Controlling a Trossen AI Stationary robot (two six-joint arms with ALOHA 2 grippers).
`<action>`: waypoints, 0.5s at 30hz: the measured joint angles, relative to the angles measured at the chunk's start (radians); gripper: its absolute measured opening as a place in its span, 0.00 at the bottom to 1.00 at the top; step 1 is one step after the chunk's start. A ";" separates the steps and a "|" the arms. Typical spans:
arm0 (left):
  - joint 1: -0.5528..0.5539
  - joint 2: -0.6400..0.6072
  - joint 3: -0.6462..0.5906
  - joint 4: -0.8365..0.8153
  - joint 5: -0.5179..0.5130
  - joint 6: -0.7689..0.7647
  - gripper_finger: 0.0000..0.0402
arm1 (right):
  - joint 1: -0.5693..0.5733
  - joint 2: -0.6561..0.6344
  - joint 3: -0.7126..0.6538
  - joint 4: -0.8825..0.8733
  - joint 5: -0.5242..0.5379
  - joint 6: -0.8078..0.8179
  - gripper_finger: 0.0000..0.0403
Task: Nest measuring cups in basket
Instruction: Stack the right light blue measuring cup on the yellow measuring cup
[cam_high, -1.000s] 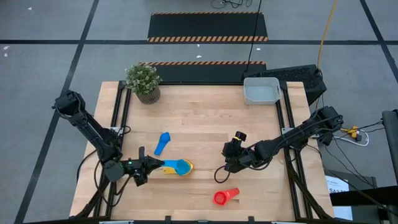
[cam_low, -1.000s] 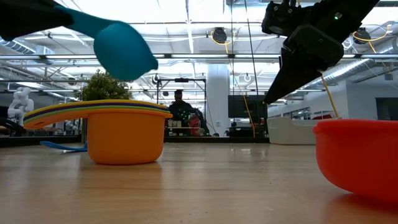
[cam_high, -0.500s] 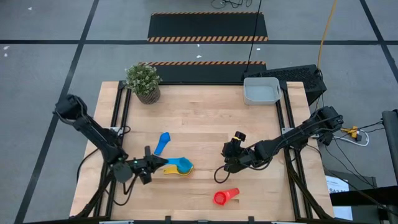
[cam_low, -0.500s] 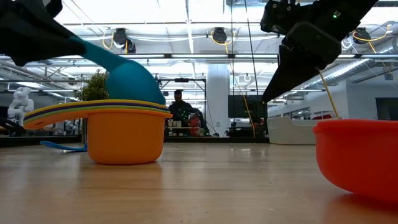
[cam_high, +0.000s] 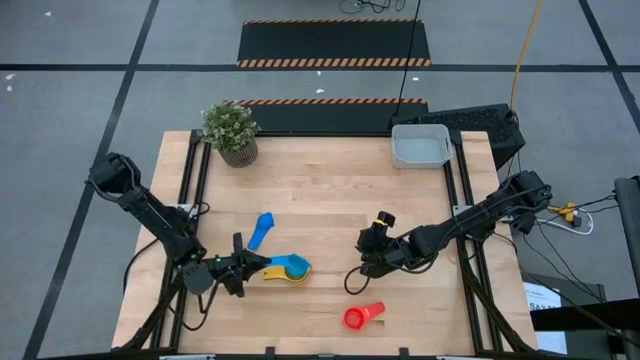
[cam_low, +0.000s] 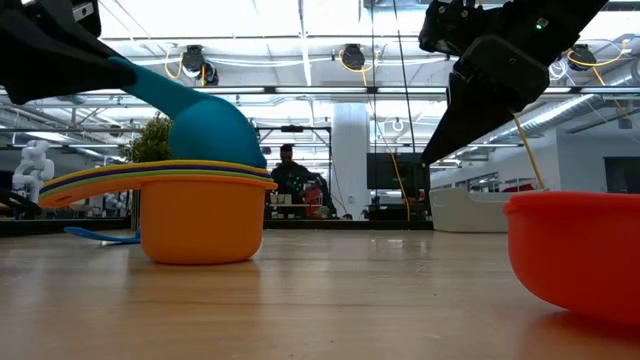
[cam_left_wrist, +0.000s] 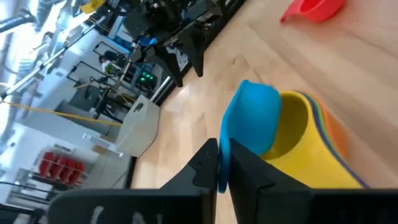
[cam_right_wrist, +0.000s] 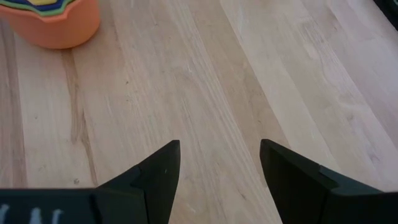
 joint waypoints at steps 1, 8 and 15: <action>0.000 0.000 0.000 -0.001 0.001 -0.007 0.10 | 0.000 0.000 0.000 0.000 0.000 -0.004 0.53; 0.000 0.000 0.000 -0.003 0.003 -0.029 0.27 | 0.000 0.000 0.000 0.000 -0.001 -0.011 0.53; 0.000 0.000 0.000 -0.003 -0.003 -0.229 0.40 | 0.000 0.000 0.000 0.000 -0.001 -0.011 0.53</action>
